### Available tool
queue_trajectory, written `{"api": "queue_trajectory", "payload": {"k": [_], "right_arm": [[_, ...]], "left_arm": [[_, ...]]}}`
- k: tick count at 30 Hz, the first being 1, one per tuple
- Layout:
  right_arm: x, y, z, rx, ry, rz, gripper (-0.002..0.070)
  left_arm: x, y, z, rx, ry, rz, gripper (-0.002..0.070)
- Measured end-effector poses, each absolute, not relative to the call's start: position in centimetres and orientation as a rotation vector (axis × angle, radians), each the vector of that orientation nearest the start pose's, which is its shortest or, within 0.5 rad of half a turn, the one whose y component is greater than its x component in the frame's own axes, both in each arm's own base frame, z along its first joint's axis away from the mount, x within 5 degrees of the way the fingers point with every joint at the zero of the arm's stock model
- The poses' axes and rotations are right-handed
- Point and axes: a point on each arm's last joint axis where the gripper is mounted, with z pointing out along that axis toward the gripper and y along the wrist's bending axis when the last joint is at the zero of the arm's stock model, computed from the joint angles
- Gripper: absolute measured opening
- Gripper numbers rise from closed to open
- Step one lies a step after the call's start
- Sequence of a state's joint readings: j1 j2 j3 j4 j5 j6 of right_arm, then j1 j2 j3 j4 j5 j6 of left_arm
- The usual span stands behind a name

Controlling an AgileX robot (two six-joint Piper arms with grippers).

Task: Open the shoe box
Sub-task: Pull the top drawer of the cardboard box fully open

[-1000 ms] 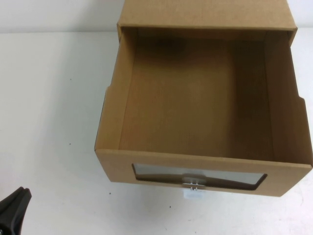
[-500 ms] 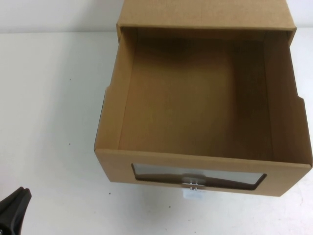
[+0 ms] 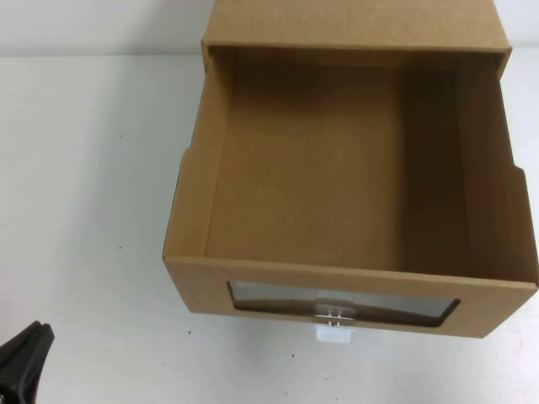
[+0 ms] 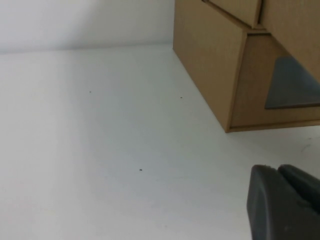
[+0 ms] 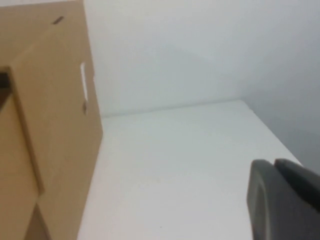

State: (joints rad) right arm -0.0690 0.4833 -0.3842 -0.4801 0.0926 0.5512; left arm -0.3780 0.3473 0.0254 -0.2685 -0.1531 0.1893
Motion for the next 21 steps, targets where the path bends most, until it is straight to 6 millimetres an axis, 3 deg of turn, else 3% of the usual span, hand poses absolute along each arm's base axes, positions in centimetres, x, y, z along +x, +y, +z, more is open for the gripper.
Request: {"api": "queue_trajectory", "payload": {"k": [4, 11, 16, 21], "right_arm": [[9.0, -1.5, 26.6, 0.236, 1.643, -0.040, -0.0017], [5.7, -1.3, 23.6, 0.250, 1.531, -0.044, -0.0017], [5.2, -1.1, 22.0, 0.229, 1.544, -0.014, -0.0017], [5.2, -0.9, 21.7, 0.209, 1.583, 0.032, -0.0018]], "left_arm": [[8.0, -2.8, 19.3, 0.229, 1.704, -0.303, -0.0006], [8.0, -2.8, 19.2, 0.232, 1.713, -0.304, -0.0006], [7.9, -2.8, 19.2, 0.232, 1.718, -0.306, -0.0006], [7.9, -2.8, 19.1, 0.235, 1.726, -0.307, -0.0006]]}}
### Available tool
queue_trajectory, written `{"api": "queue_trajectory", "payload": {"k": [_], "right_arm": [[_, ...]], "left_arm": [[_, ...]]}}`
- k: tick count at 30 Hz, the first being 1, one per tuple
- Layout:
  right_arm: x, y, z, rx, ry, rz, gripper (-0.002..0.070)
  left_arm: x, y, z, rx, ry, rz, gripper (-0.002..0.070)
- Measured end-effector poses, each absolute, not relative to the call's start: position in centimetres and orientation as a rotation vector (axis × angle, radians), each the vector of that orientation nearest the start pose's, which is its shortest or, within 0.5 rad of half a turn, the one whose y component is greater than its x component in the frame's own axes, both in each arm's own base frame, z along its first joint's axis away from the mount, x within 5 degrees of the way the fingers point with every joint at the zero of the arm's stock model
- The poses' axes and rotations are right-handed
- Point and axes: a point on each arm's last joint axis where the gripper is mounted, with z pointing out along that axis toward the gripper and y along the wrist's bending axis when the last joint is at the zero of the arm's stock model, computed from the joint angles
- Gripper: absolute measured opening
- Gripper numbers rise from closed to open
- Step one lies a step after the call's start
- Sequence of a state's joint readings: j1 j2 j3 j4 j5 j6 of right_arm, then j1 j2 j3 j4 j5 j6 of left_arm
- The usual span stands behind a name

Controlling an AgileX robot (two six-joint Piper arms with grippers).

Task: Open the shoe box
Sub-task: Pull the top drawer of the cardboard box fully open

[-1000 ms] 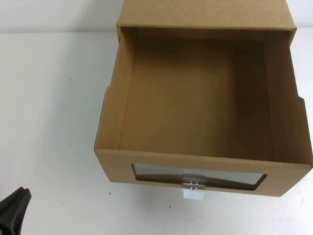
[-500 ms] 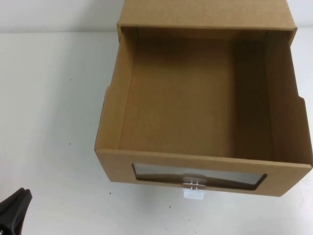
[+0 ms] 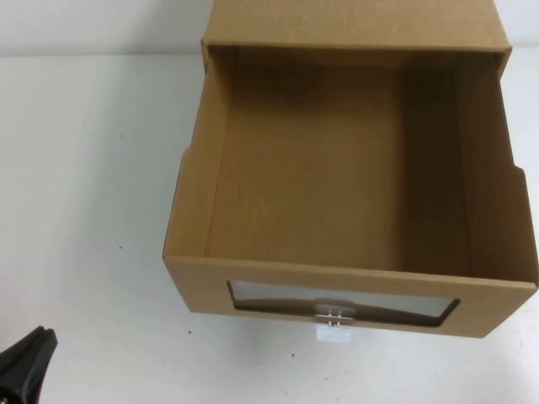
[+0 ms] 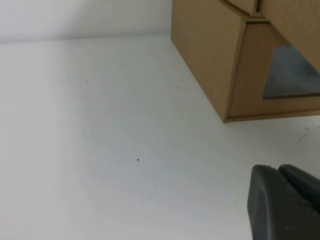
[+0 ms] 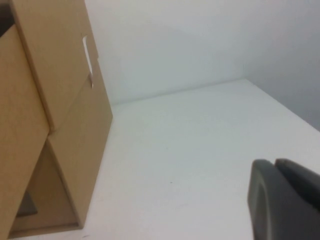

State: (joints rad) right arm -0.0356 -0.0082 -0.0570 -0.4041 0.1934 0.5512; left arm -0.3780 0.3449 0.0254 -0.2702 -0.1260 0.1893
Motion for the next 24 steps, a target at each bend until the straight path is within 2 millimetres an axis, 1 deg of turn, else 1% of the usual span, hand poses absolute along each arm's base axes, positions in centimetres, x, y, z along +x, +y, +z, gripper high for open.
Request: {"api": "queue_trajectory", "payload": {"k": [5, 8, 11, 13, 18, 22, 24], "right_arm": [[5.2, -0.8, 21.6, 0.215, 1.579, 0.052, -0.0018], [5.4, -0.5, 20.8, 0.227, 1.602, 0.107, -0.0018], [5.6, -0.1, 19.7, 0.109, 1.647, 0.059, -0.0018], [5.6, 0.0, 19.2, 0.065, 1.660, 0.035, -0.0018], [5.5, 0.1, 18.3, 0.007, 1.743, 0.009, -0.0018], [5.3, 0.3, 17.1, -0.025, 1.866, 0.014, -0.0018], [5.3, 0.3, 17.0, -0.030, 1.875, 0.013, -0.0018]], "left_arm": [[7.9, -2.8, 19.1, 0.237, 1.727, -0.306, -0.0006], [7.9, -2.8, 19.1, 0.237, 1.728, -0.306, -0.0006], [7.9, -2.8, 19.1, 0.237, 1.728, -0.306, -0.0006], [7.9, -2.8, 19.1, 0.238, 1.729, -0.306, -0.0006], [7.9, -2.8, 19.1, 0.239, 1.732, -0.306, -0.0006], [7.9, -2.8, 19.0, 0.239, 1.734, -0.306, -0.0006], [7.9, -2.8, 19.0, 0.239, 1.734, -0.306, -0.0006]]}}
